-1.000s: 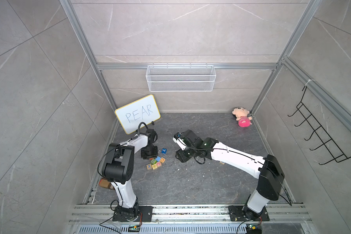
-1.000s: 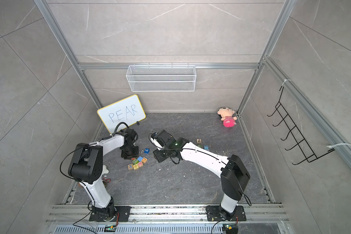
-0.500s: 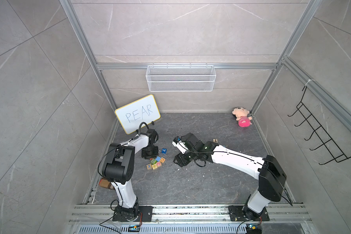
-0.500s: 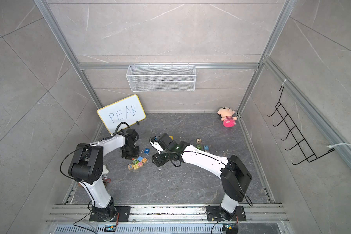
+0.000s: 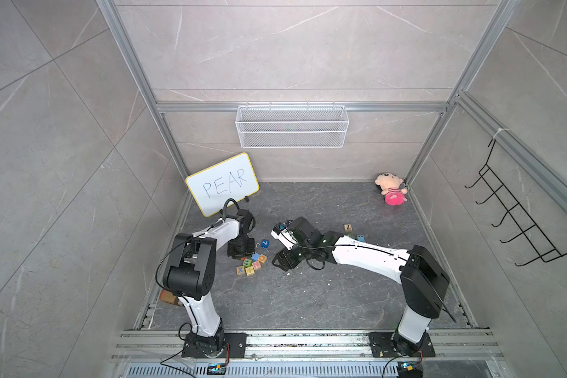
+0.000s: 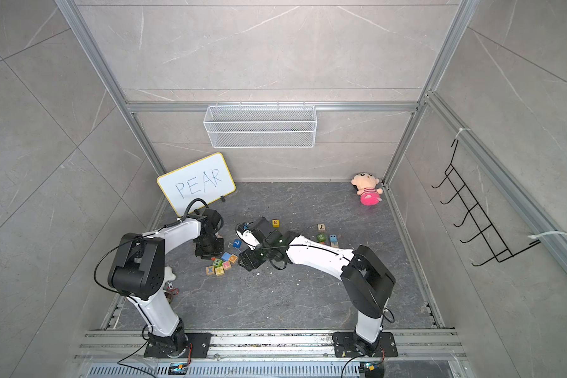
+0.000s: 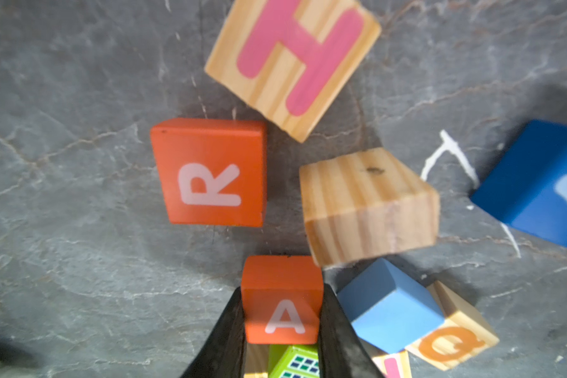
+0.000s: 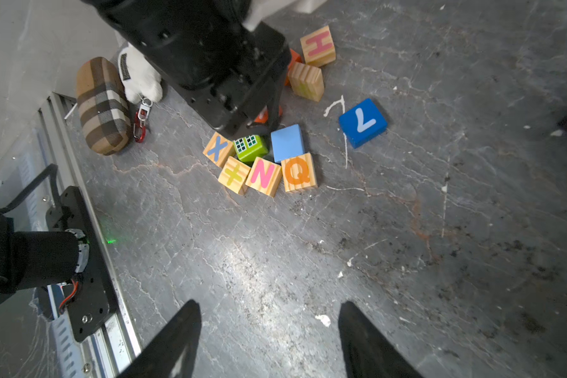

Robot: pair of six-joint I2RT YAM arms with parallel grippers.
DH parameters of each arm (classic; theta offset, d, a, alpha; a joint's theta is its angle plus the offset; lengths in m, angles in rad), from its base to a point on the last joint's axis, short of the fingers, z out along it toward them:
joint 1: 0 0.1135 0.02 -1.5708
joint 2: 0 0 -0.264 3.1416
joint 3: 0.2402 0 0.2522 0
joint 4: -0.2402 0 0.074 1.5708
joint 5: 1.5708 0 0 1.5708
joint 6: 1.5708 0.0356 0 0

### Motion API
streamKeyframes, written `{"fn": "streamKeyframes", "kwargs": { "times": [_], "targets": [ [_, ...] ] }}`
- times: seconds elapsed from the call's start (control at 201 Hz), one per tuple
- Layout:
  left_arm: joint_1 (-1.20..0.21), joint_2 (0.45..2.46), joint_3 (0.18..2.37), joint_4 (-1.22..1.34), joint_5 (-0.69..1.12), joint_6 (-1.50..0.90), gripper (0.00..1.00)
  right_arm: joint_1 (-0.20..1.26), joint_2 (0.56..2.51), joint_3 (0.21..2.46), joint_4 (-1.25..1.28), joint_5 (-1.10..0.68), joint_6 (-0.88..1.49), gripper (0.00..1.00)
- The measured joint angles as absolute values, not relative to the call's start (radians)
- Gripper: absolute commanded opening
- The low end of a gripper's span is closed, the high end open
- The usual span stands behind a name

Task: Spell the uppercase word “pear” with letter blocks
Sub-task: Pick up the letter block from the center of the board.

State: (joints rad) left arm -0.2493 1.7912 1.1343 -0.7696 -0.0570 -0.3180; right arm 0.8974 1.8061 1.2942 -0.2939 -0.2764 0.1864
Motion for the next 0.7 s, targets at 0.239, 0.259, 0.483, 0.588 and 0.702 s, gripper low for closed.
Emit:
{"fn": "streamKeyframes", "kwargs": {
  "times": [0.239,0.259,0.483,0.588,0.702],
  "targets": [
    [-0.255,1.711,1.136,-0.796,-0.068,-0.318,0.26,0.897,1.830,1.311,-0.282,-0.258,0.187,0.78],
    [-0.257,1.706,1.137,-0.800,-0.069,-0.318,0.26,0.897,1.830,1.311,-0.279,-0.258,0.187,0.78],
    [-0.309,1.674,1.183,-0.860,-0.079,-0.330,0.25,0.885,1.837,1.323,-0.270,-0.249,0.191,0.78],
    [-0.347,1.669,1.234,-0.896,-0.081,-0.348,0.24,0.862,1.837,1.324,-0.265,-0.250,0.199,0.78],
    [-0.387,1.668,1.295,-0.923,-0.094,-0.376,0.24,0.825,1.832,1.320,-0.258,-0.252,0.215,0.78]
  ]
}}
